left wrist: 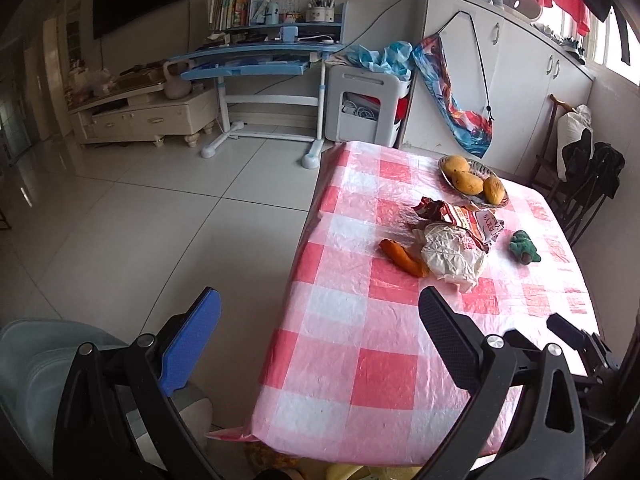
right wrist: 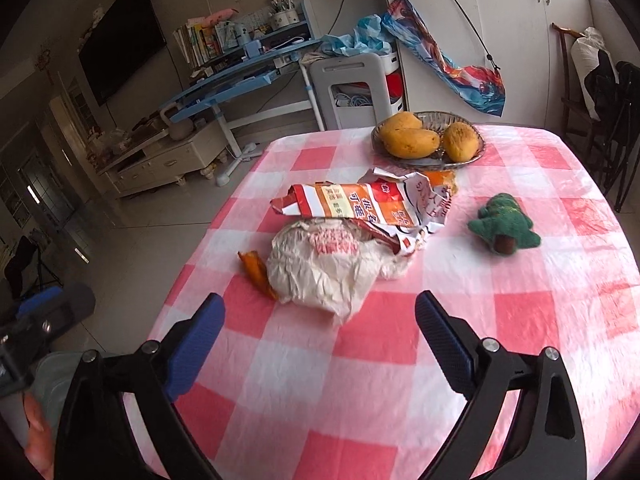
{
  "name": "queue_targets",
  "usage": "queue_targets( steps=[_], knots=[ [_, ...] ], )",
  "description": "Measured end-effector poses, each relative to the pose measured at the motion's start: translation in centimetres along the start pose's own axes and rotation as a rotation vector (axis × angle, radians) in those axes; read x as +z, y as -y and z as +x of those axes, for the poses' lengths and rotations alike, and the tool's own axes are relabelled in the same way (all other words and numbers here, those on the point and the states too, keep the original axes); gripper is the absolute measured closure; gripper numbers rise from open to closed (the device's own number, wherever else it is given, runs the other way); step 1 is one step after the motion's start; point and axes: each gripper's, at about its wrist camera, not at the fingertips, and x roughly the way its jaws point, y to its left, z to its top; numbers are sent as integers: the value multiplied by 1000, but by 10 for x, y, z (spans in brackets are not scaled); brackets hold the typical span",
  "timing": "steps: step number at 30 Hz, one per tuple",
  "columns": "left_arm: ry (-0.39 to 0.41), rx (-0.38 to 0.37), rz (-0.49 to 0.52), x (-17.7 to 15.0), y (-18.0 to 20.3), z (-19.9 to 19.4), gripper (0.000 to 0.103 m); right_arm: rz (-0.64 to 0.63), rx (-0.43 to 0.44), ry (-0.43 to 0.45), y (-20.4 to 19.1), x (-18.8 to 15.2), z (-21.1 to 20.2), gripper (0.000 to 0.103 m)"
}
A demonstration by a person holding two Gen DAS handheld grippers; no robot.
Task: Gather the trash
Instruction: 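Reach the right tool to the crumpled white paper bag and grasp it, then grasp the orange peel on the table with the left tool while the right tool lifts the bag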
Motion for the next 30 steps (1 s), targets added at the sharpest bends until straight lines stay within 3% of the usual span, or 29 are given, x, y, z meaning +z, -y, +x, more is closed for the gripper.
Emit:
queue_targets(
  steps=[2,4,6,8,17,21,26,28,30],
  knots=[
    [-16,-2,10,7,3,10,8,33,2,-24,4,7,15,26],
    [-40,-17,10,15,3,21,7,42,-5,-55,8,11,28,42],
    [-68,-33,-6,21,0,31,7,49,33,-100,11,9,35,86],
    [-83,-31,-17,26,-3,40,8,52,72,-105,15,6,31,89],
    [-140,-28,-27,38,-8,74,8,-9,133,-114,38,-15,-46,90],
    [-177,-45,-17,38,-1,89,8,-15,103,-149,61,-30,-77,90],
    [-187,-67,61,32,24,94,8,45,48,-195,86,-36,-74,89],
    [-184,-65,112,29,38,96,8,51,20,-196,91,-36,-72,85],
    [-186,-56,155,26,52,101,8,53,15,-177,92,-35,-75,61]
  ],
)
